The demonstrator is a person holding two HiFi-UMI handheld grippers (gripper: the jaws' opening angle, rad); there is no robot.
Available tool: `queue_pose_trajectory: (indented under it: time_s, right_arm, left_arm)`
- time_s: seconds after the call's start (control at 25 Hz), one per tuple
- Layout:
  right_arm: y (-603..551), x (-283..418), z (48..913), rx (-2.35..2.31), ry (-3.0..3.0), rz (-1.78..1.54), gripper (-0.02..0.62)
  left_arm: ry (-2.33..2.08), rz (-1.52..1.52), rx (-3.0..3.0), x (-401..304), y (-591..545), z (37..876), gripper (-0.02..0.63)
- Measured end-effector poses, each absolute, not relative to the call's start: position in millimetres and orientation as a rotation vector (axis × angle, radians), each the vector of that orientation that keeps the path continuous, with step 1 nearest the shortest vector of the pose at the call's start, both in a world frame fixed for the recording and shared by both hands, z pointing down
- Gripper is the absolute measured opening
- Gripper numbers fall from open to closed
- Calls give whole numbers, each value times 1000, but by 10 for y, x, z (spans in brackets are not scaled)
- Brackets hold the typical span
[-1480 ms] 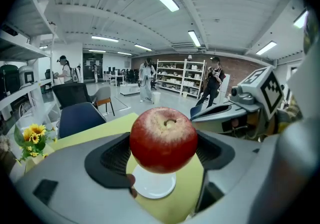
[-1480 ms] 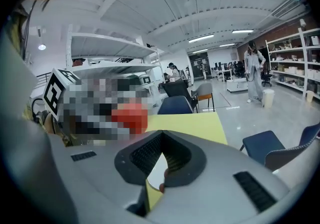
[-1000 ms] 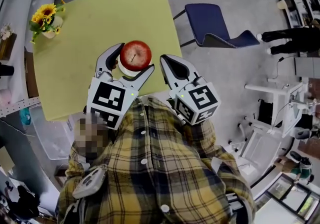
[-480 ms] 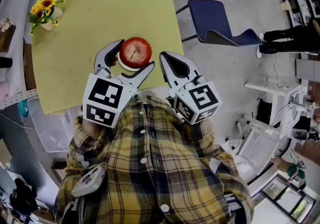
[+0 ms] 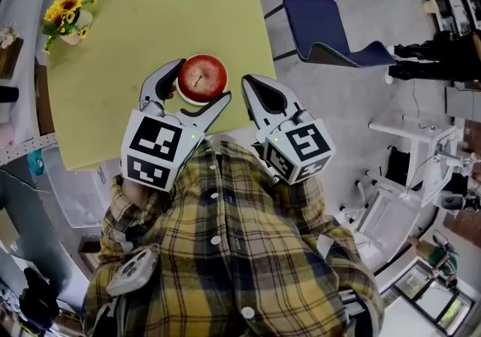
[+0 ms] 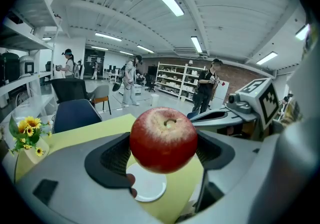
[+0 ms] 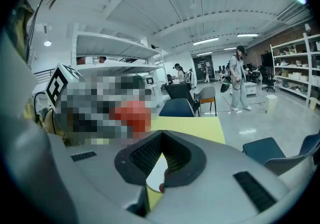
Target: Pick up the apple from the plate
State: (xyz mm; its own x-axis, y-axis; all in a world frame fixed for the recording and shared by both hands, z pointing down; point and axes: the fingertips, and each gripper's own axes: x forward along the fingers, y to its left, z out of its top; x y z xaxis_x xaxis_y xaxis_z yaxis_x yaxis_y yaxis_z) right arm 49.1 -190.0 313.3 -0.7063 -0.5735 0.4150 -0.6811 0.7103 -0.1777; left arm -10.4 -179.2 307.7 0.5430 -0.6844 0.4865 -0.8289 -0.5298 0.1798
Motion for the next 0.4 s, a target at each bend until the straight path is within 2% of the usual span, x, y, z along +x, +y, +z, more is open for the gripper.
queue_pose_trajectory:
  time_s: [0.4]
  right_arm:
    - [-1959, 496, 3102, 961, -2588, 458, -5]
  left_arm:
    - [-1236, 528, 2397, -74, -1840, 3041, 411]
